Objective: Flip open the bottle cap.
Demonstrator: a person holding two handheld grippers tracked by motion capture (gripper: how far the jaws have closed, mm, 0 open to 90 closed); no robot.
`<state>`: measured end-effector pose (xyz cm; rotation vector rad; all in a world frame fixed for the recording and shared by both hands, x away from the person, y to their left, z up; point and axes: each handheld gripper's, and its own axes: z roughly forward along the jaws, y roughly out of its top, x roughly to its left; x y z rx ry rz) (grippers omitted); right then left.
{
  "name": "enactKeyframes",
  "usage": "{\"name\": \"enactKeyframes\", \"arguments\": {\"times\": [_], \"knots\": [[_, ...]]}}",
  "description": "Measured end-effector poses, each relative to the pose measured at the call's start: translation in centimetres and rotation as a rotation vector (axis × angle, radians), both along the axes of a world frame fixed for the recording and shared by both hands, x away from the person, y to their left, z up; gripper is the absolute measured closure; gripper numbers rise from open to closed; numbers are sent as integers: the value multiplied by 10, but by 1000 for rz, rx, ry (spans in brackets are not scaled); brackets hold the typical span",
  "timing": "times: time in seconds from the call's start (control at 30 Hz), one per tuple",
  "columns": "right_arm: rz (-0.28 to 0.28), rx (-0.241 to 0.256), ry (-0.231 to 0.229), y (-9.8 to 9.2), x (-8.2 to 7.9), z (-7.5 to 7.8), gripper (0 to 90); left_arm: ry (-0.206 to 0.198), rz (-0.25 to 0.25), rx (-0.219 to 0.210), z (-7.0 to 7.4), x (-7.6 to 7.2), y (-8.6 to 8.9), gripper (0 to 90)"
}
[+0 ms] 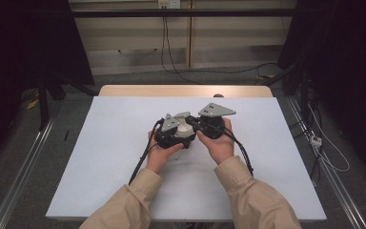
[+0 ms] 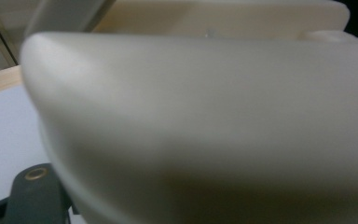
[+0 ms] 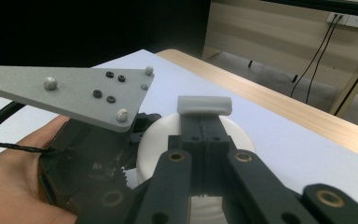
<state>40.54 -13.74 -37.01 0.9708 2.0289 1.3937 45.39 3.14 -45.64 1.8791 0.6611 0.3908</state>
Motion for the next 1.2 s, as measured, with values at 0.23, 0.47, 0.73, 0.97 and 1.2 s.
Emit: {"name": "enactKeyframes", "arguments": {"times": [0.23,0.47,0.73,0.97,1.2], "knots": [[2,-8,-5,2,4,2,900,1,0,-1,0,0,0,182],[-3,-15,-1,3,8,1,900,2,-2,1,0,0,0,183],[-4,-20,-8,5,11,3,900,3,-1,-4,0,0,0,183],[-6,-21,-18,8,13,6,900,2,-2,-2,0,0,0,183],[-7,-30,-25,10,16,8,900,4,-2,-5,0,1,0,183]]}}
